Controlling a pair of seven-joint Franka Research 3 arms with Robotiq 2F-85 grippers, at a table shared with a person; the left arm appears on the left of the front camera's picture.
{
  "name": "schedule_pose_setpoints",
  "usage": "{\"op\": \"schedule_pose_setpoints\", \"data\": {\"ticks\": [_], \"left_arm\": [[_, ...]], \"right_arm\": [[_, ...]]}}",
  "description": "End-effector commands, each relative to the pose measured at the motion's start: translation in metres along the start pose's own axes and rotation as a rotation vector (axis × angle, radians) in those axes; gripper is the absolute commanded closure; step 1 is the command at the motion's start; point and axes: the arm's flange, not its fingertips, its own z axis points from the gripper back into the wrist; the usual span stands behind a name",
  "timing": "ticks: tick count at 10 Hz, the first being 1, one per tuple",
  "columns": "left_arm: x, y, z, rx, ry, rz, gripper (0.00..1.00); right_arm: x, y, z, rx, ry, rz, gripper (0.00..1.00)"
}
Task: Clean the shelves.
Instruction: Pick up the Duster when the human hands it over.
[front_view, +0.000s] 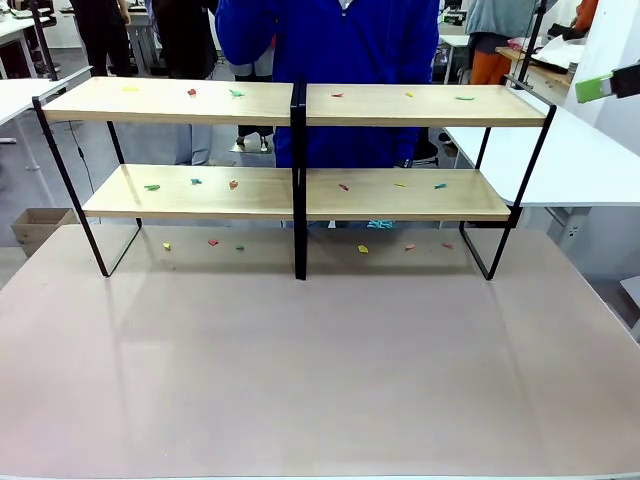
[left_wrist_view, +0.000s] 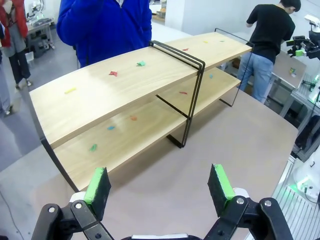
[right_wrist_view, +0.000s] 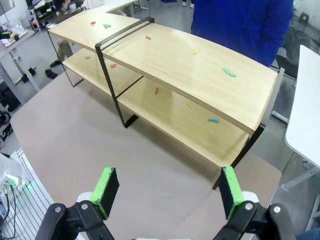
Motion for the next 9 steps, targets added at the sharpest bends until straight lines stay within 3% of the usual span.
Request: {"op": "schedule_pose_setpoints", "data": {"ticks": [1, 9], "left_arm": [[0.0001, -0.0002, -0.0016, -0.008, -0.002, 0.005, 0.00], [0.0001, -0.0002, -0.0016, -0.008, -0.002, 0.005, 0.00]], "right_arm": [[0.0002, 0.0012, 0.0003, 0.008, -0.003, 0.008, 0.00], [0.0002, 0.0012, 0.0003, 0.008, -0.003, 0.008, 0.00]]}}
